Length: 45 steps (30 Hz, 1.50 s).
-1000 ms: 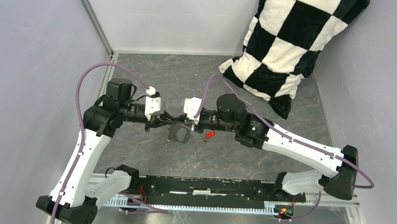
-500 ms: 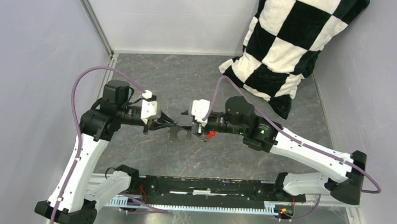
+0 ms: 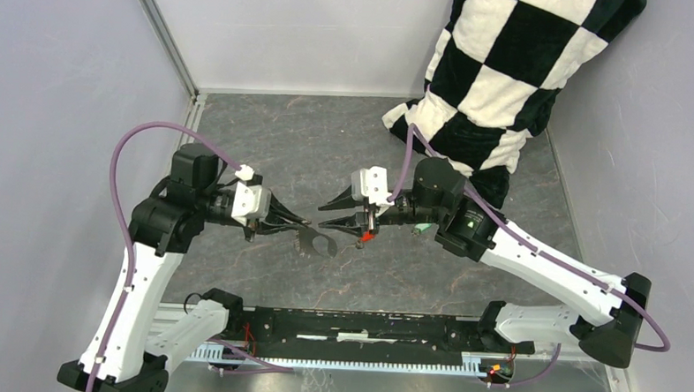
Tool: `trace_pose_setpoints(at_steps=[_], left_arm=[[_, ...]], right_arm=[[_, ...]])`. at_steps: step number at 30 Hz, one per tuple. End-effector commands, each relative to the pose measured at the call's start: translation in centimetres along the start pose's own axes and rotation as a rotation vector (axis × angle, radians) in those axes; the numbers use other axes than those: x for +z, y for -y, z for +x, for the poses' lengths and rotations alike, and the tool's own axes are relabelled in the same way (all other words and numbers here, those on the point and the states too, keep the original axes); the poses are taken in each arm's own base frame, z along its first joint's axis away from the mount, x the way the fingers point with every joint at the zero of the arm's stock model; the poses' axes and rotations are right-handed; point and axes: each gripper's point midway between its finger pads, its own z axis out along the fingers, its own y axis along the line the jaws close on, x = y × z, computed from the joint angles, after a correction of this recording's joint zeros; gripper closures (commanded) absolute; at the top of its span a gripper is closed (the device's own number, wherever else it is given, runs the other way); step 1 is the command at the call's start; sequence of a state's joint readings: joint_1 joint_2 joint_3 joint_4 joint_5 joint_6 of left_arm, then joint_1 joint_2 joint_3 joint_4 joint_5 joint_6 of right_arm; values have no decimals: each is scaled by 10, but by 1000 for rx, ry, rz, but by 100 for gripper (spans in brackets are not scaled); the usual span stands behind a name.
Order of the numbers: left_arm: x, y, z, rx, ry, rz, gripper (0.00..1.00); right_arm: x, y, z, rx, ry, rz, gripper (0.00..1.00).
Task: Put the keys on the keyring
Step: Adjust the keyring.
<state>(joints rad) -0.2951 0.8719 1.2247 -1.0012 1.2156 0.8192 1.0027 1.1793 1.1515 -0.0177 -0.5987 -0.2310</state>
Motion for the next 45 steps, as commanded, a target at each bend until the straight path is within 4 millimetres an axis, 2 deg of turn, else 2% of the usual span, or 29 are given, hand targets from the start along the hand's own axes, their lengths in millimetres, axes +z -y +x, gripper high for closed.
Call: trace_pose_setpoints(at_steps=[1, 15, 17, 20, 22, 24, 27, 30, 34, 40, 45], left_arm=[[-3, 8, -21, 109, 52, 24, 98], [-4, 13, -24, 144, 67, 32, 98], [-4, 13, -24, 145, 66, 31, 98], [-4, 14, -23, 146, 63, 29, 98], [-4, 12, -18, 149, 46, 16, 96], [-5, 7, -9, 158, 12, -10, 66], [-8, -4, 12, 170, -74, -74, 30], [-13, -13, 31, 175, -151, -136, 21], [-15, -18, 44, 178, -191, -178, 22], [-9, -22, 38, 164, -131, -171, 34], [3, -28, 35, 81, -74, -117, 46]], right_arm=[[6, -14, -17, 27, 92, -100, 62], [21, -16, -18, 89, 139, -151, 72], [22, -16, -16, 93, 137, -152, 78], [22, -15, -16, 94, 136, -145, 96], [22, -11, -15, 93, 120, -122, 99], [19, -3, -8, 87, 71, -68, 99], [11, 15, 11, 75, -48, 50, 99], [-1, 27, 30, 71, -159, 137, 99], [-10, 31, 41, 83, -244, 178, 99], [-7, 33, 44, 108, -327, 181, 99], [1, 33, 49, 126, -421, 196, 99]])
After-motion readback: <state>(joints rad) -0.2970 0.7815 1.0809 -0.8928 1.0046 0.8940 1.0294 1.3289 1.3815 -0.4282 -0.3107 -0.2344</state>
